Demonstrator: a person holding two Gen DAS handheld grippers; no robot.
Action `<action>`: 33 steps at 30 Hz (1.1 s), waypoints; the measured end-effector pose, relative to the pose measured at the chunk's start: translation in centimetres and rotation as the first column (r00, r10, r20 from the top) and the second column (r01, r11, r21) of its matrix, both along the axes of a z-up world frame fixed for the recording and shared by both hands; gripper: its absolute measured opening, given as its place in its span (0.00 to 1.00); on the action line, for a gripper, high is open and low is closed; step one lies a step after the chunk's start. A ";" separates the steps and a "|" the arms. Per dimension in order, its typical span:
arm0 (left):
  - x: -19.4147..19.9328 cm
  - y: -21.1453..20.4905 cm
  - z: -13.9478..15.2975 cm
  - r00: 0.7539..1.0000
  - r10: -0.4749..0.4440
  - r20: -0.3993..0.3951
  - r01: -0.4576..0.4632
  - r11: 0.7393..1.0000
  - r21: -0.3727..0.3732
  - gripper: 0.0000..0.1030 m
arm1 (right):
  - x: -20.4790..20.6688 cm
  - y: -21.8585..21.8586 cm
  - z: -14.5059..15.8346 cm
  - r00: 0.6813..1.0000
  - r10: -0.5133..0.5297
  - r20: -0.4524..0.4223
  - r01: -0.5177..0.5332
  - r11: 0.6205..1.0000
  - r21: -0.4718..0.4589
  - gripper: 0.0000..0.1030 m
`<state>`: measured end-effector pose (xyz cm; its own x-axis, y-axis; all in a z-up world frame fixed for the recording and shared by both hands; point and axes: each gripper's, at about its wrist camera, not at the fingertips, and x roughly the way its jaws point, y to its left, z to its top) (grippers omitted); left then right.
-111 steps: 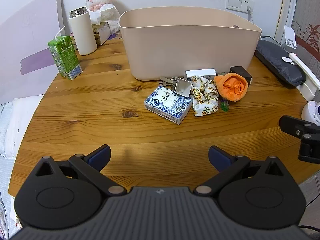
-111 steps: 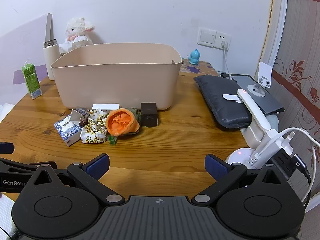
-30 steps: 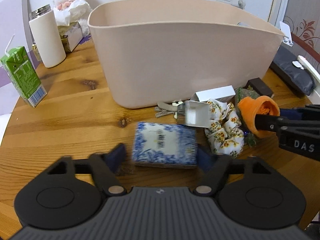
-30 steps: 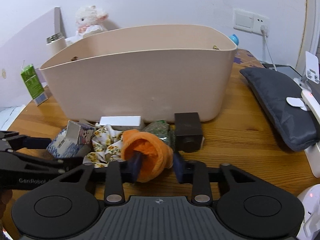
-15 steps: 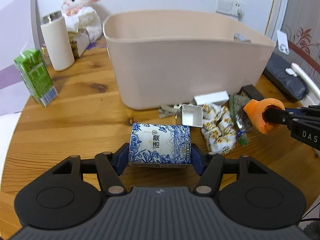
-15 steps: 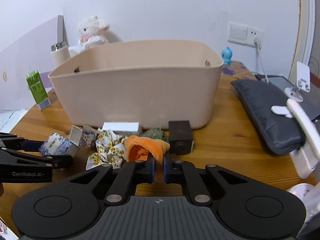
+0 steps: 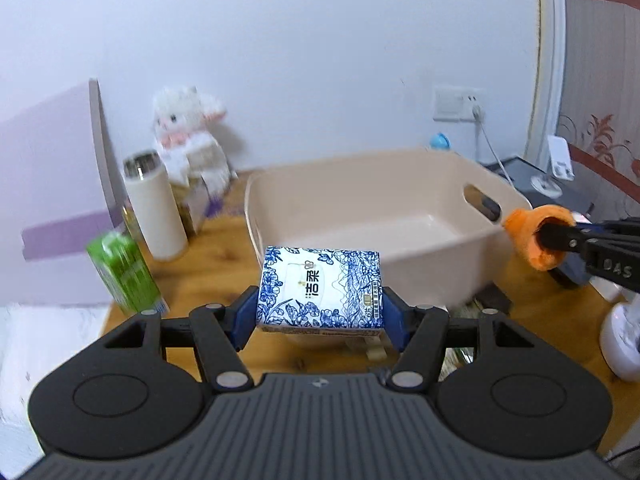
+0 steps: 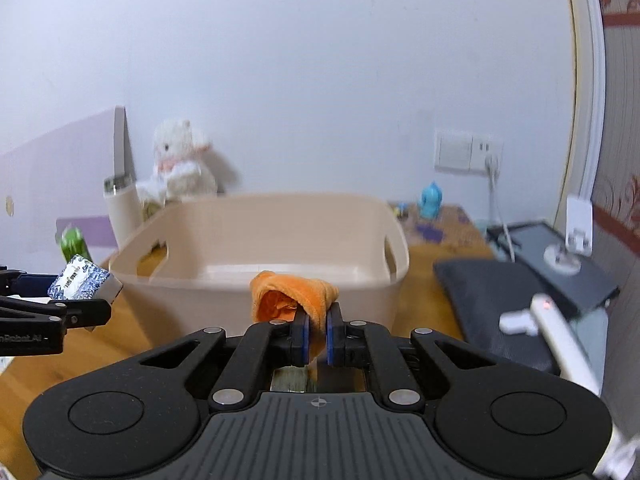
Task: Organize objects
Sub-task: 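Lift the patterned box with left gripper while right gripper carries flower over basket, then open both grippers to drop box and flower into the beige basket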
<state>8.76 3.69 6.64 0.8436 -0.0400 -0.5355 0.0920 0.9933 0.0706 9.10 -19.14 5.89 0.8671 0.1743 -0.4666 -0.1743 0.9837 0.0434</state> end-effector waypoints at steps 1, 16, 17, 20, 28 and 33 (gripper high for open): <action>0.5 -0.1 0.4 1.000 0.004 0.013 -0.004 1.000 0.002 0.63 | 0.1 0.1 0.3 1.000 0.002 0.011 -0.002 1.000 -0.002 0.08; 11.2 -3.4 -1.8 0.996 0.041 -0.073 -0.036 0.997 0.063 0.63 | 8.7 1.1 -1.1 0.999 -0.019 -0.038 0.018 0.999 -0.038 0.09; 11.5 -3.5 -2.4 0.995 0.040 -0.089 -0.035 0.997 0.066 0.63 | 9.2 1.2 -1.5 0.998 -0.019 -0.058 0.016 0.999 -0.047 0.09; 12.3 -3.6 -3.3 0.992 0.044 -0.120 -0.037 0.998 0.059 0.63 | 9.8 1.3 -2.3 0.995 -0.014 -0.099 0.007 0.998 -0.068 0.16; 11.3 -3.3 -2.3 0.993 0.036 -0.110 -0.030 0.998 0.057 0.83 | 8.7 0.0 -1.3 0.995 -0.016 -0.095 0.014 1.000 -0.024 0.67; 9.1 -3.3 -0.9 0.997 0.031 -0.071 -0.026 0.997 0.073 0.87 | 6.5 -0.8 -0.5 0.996 -0.018 -0.090 0.018 1.000 0.000 0.84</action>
